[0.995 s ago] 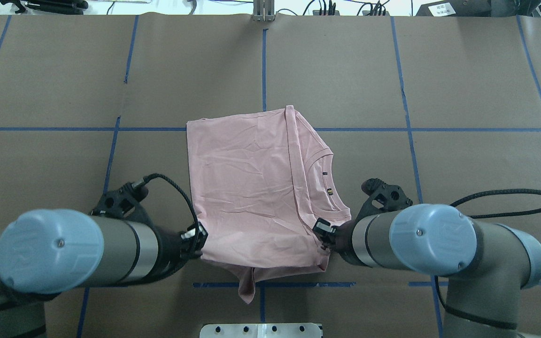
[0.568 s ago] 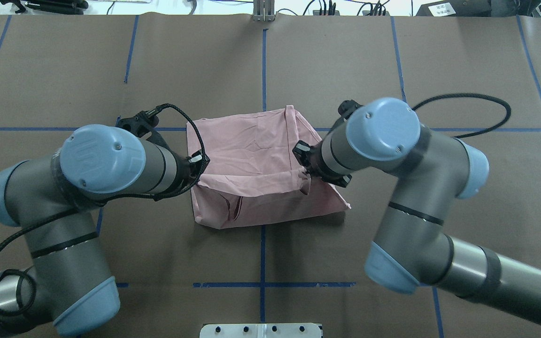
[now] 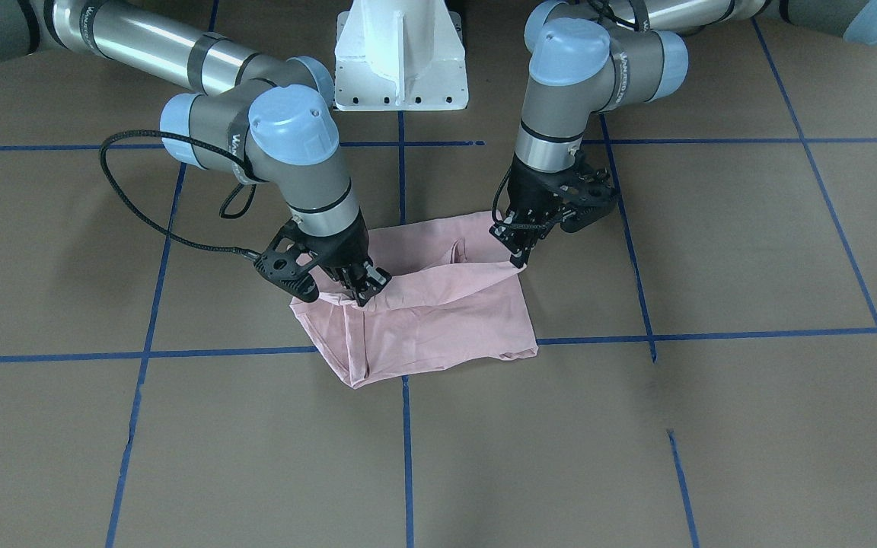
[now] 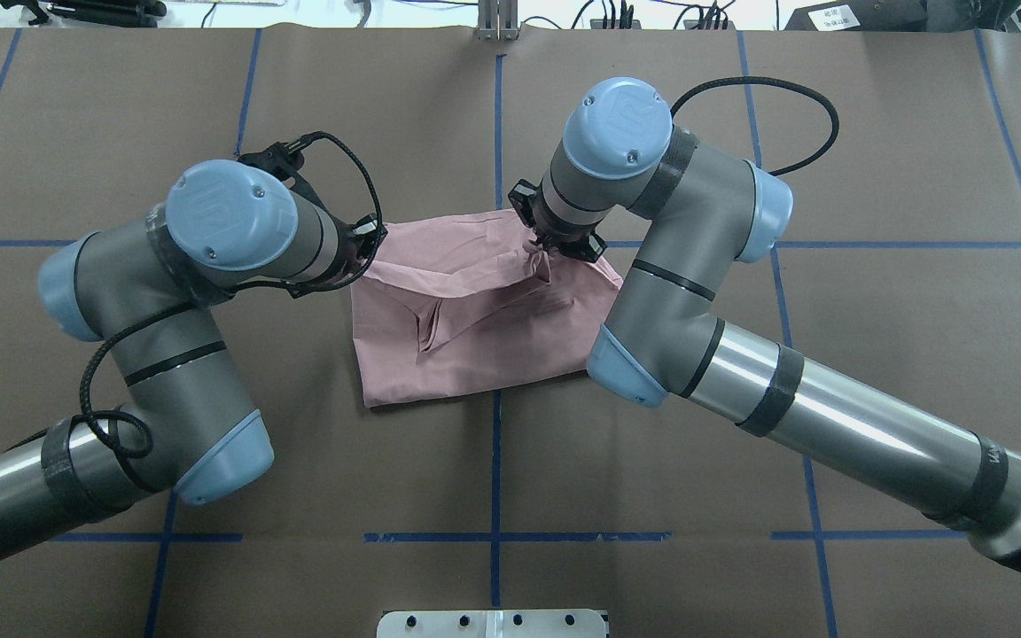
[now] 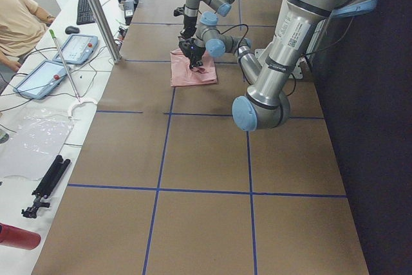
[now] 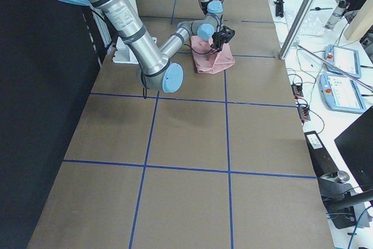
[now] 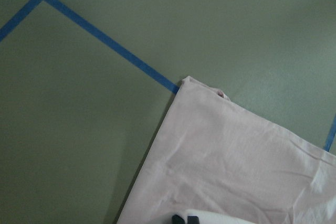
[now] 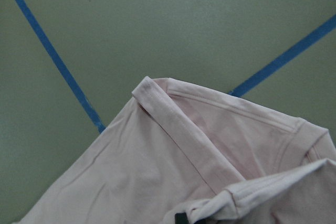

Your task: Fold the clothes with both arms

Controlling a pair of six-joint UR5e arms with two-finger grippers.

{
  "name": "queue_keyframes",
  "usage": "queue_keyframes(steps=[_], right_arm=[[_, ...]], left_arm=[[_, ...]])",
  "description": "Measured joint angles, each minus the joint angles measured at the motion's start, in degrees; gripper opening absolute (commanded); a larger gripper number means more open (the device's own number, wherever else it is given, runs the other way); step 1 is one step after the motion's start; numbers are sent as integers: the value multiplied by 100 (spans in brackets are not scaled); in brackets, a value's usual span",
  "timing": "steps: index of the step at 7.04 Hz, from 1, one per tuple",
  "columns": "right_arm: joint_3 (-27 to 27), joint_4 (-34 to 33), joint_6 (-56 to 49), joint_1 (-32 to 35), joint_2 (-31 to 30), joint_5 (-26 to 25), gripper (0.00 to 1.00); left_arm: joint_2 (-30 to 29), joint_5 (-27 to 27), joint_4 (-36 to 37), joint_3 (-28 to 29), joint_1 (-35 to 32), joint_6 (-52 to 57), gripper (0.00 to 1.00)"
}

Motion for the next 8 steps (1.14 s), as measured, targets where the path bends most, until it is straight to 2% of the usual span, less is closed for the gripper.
queue_keyframes(steps=[1,2,3,4,5,6,8], right_arm=[[-415,317,-9,44,138,4,0],[-877,601,-51,111,323,18,41],[-1328,828,-229,235,464,44,99],[-1814,1102,-582,410,555,69,100],[-2146,1358,-915,550,616,112,100],[-2257,1482,-1127,660,658,206,100],[-2070,1539,-1269,812,629,515,100]], left_arm=[[-120,71,-287,379,-61,78,0],[-203,207,-695,827,-107,219,0],[-270,390,-1290,1516,-211,543,62],[-288,676,-2183,2365,-398,1128,100],[-266,881,-2894,2813,-552,1663,100],[-230,922,-3188,2825,-624,1919,100],[-153,557,-3292,2426,-744,2039,100]])
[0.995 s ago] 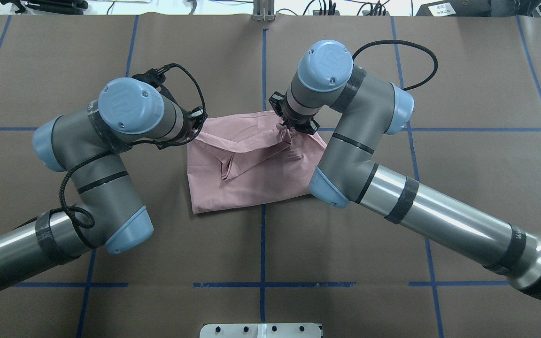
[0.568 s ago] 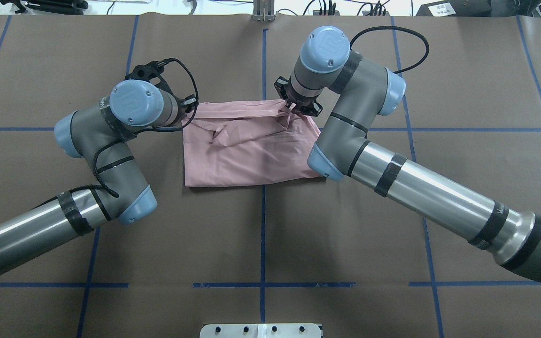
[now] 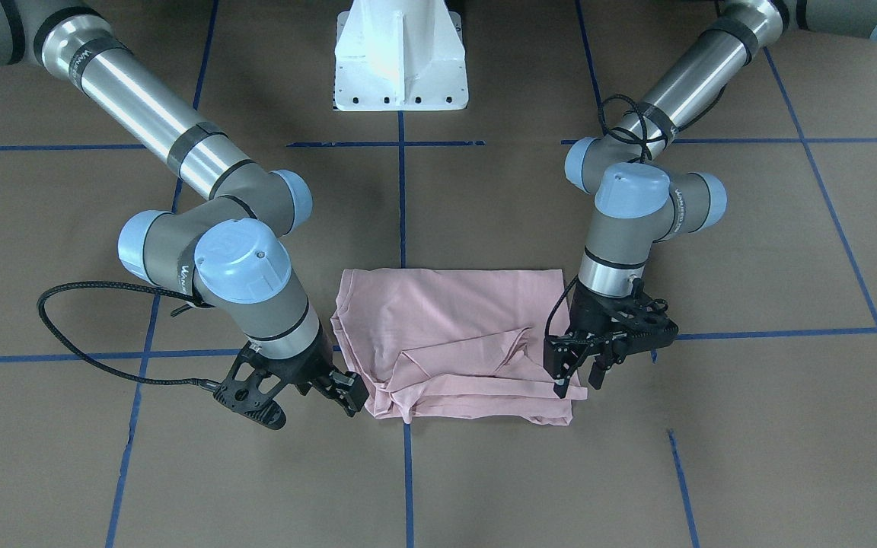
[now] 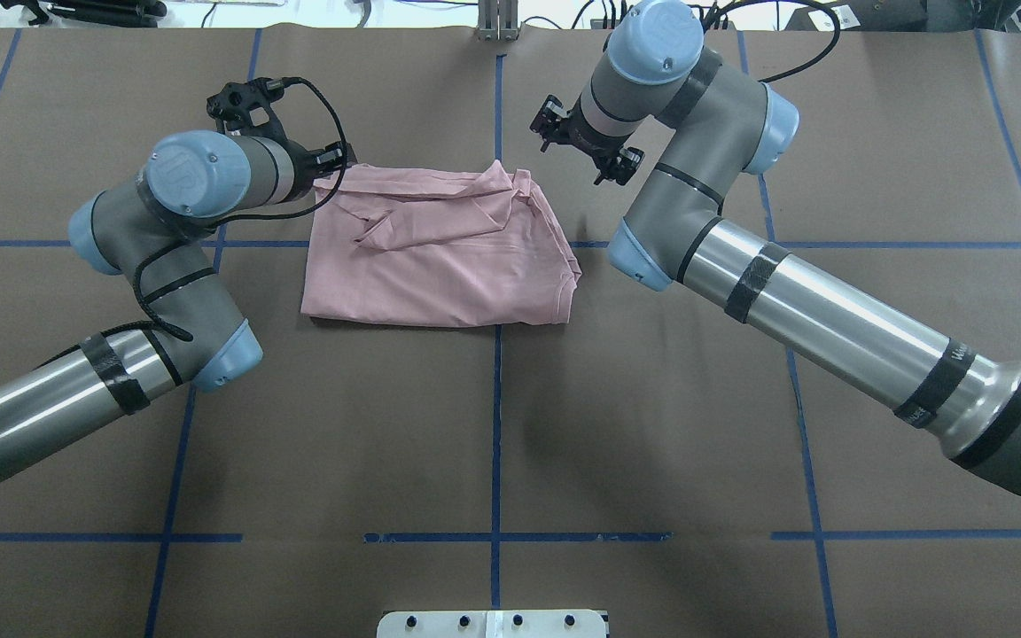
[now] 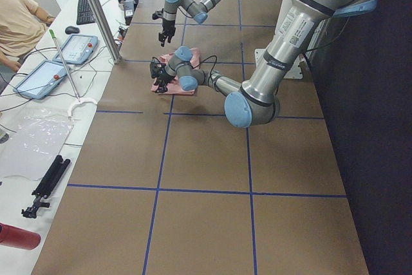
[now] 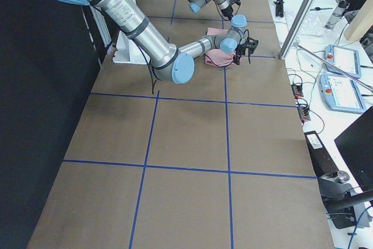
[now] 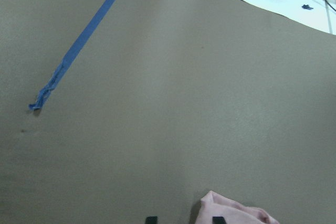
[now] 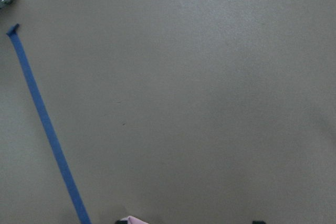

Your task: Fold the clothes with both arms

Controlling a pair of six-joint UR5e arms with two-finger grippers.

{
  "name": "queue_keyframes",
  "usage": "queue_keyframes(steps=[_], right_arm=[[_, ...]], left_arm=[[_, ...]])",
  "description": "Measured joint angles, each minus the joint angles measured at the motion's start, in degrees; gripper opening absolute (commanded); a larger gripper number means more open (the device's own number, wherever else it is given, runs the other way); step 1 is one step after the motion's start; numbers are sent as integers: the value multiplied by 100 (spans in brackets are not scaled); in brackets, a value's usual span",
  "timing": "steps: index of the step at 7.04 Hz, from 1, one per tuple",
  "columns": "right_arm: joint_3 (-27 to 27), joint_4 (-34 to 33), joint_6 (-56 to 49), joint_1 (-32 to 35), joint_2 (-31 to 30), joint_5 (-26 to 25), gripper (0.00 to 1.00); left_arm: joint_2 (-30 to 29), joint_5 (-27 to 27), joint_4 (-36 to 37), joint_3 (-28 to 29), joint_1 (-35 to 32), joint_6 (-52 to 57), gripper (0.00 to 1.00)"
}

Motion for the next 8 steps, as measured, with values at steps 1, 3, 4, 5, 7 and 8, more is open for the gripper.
queue_keyframes(steps=[1,3,4,5,7,8], right_arm=[[350,-33,-14,126,-202,214,100],[1442,-90,-541,836,-1328,958,100],[1769,-104,-1258,1330,-1871,1349,100],[1919,-110,-2215,1880,-2388,1782,100],[1996,-129,-4586,2881,-3452,2394,100],[2006,-299,-5646,3307,-3808,2470,100]], left_arm=[[102,-444,-5,-260,-225,37,100],[750,-1640,-10,-1067,-906,601,100],[1181,-2074,-13,-1325,-1244,1462,100],[1684,-2460,-17,-1469,-1686,2601,100],[2519,-3234,52,-1512,-2869,4950,100],[2759,-3468,309,-1524,-3438,5776,100]])
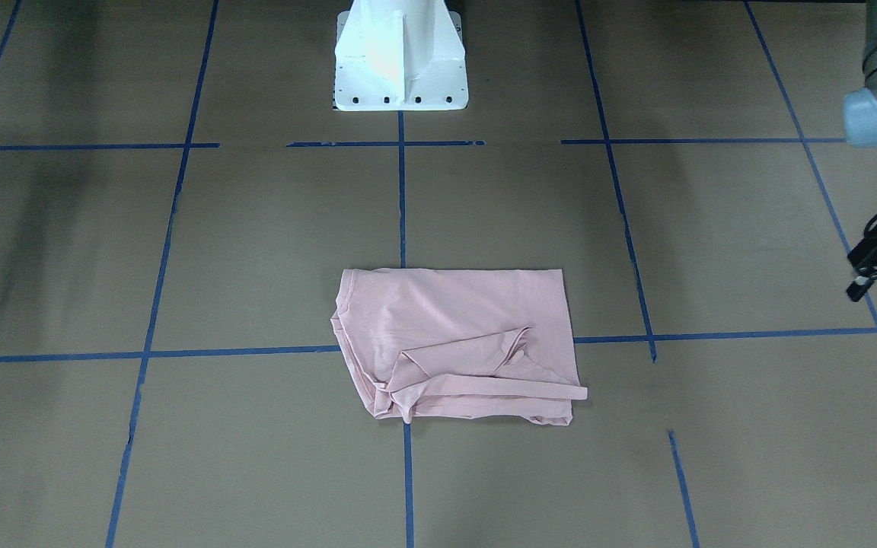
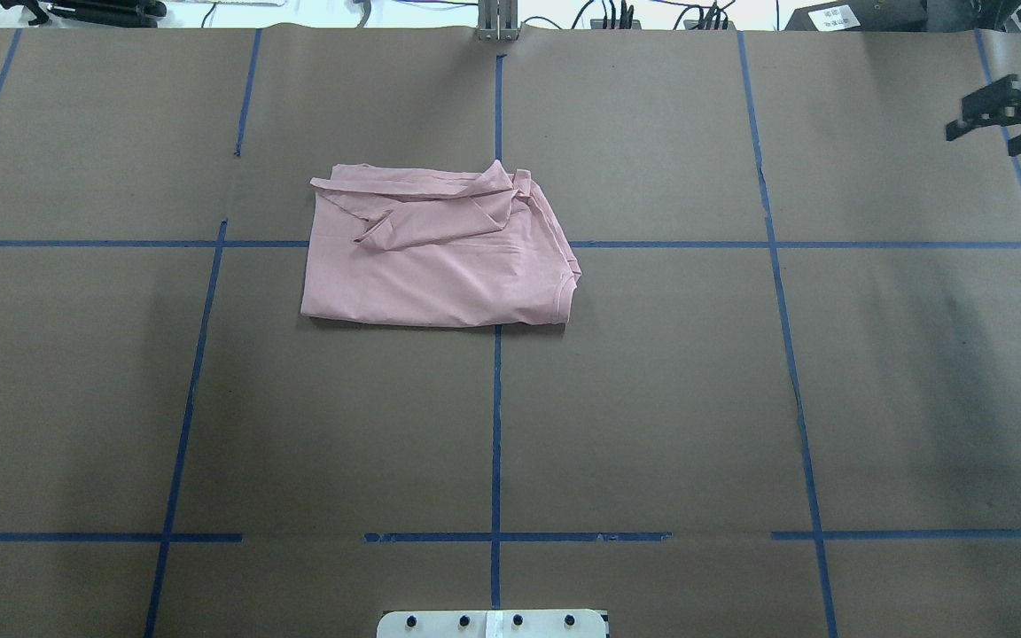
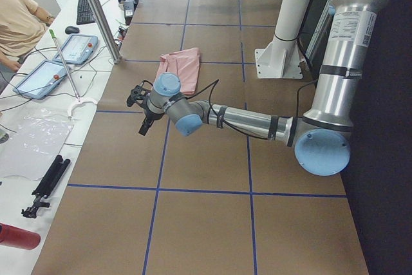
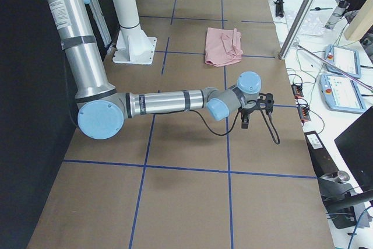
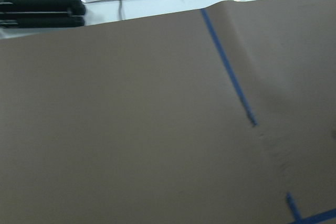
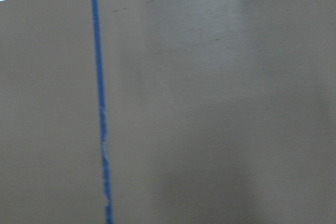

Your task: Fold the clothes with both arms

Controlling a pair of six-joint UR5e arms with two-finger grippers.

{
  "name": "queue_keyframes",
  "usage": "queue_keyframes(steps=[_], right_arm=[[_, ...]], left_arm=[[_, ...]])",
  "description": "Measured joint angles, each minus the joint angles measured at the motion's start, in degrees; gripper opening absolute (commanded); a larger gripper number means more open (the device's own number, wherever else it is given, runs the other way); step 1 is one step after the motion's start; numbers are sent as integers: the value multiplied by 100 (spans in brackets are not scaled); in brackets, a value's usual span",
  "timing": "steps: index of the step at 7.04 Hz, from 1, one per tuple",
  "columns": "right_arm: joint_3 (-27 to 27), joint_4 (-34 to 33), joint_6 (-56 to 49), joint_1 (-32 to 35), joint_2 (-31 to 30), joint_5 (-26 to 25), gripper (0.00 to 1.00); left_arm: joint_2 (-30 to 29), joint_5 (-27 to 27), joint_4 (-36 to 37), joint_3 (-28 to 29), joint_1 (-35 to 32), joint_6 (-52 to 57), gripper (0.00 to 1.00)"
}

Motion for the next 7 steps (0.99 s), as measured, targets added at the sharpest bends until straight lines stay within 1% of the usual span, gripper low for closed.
queue_keyframes(steps=[1,2,3,4,5,7], right_arm=[[1,-436,-994,358,-160,-8,100],[6,-1057,-1997,680,-209,-46,100],[23,-1620,-2765,912,-212,-80,100],[62,-1935,-3144,982,-233,-95,100],[182,-2072,-3290,953,-369,-94,100],[541,-2164,-3365,741,-790,-80,100]], left_arm=[[173,-135,350,-10,-674,770,100],[304,-295,806,-18,-1487,1661,100],[332,-463,1528,-125,-2056,2304,100],[339,-547,2260,-291,-2320,2586,100],[404,-582,2831,-388,-2398,2697,100],[709,-597,3743,-663,-2064,2876,100]])
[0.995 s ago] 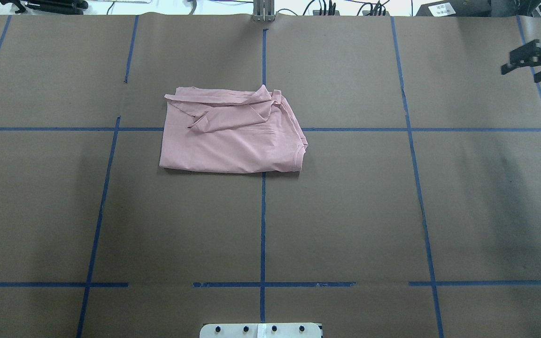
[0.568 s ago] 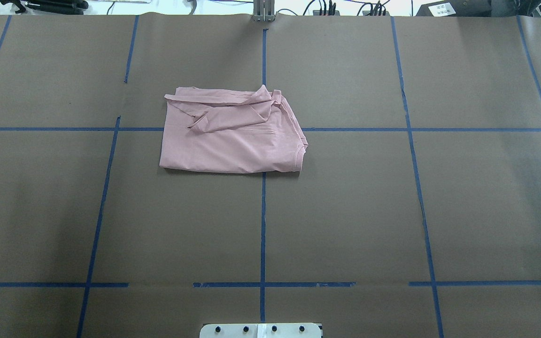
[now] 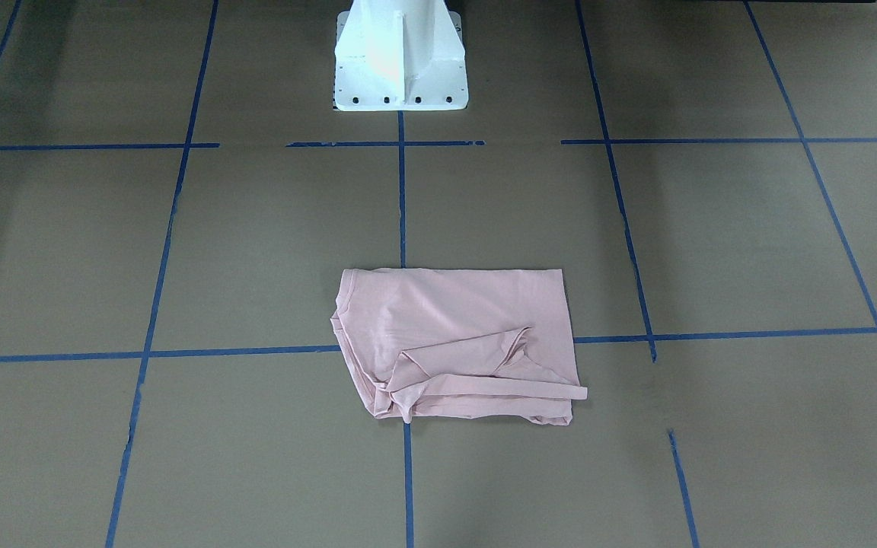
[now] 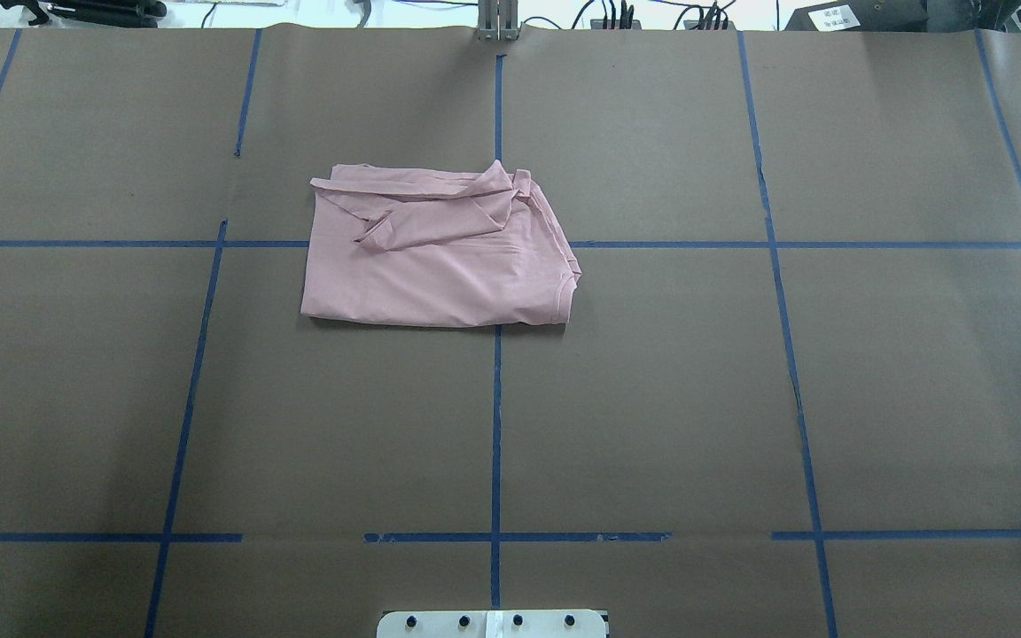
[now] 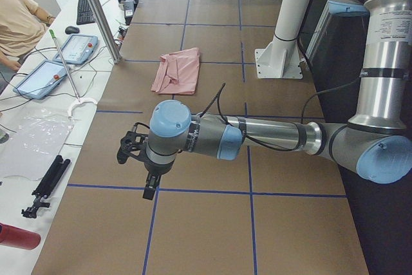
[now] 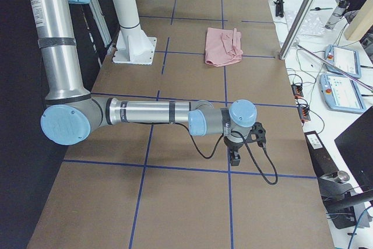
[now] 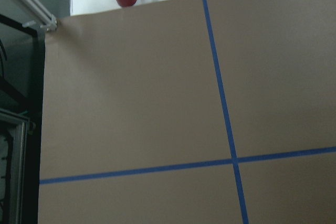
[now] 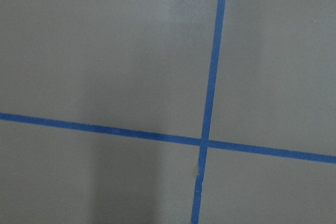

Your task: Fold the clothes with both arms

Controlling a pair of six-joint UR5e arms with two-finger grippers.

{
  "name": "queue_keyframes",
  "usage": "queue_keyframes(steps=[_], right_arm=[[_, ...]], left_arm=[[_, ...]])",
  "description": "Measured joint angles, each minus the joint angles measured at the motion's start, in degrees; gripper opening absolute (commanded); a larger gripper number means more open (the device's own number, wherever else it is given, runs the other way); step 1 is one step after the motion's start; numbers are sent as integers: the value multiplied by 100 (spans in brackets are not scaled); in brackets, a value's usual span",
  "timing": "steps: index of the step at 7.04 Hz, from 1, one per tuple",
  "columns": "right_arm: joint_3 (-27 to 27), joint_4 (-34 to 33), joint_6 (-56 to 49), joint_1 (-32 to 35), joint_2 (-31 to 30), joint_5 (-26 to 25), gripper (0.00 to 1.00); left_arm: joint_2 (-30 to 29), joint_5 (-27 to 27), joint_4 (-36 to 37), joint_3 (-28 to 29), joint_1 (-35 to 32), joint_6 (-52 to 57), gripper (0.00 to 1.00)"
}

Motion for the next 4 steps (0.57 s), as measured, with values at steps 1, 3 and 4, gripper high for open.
queue_keyframes(steps=[1,3,4], right_arm=[[144,-120,-6,-91,-94,33,100],[743,-722,-11,-251,-257,28,100],[950,-863,-12,-276,-365,1,100]], left_arm=[[108,27,203,-53,200,50,100],[275,18,282,-42,522,86,100],[302,8,284,-37,691,90,100]])
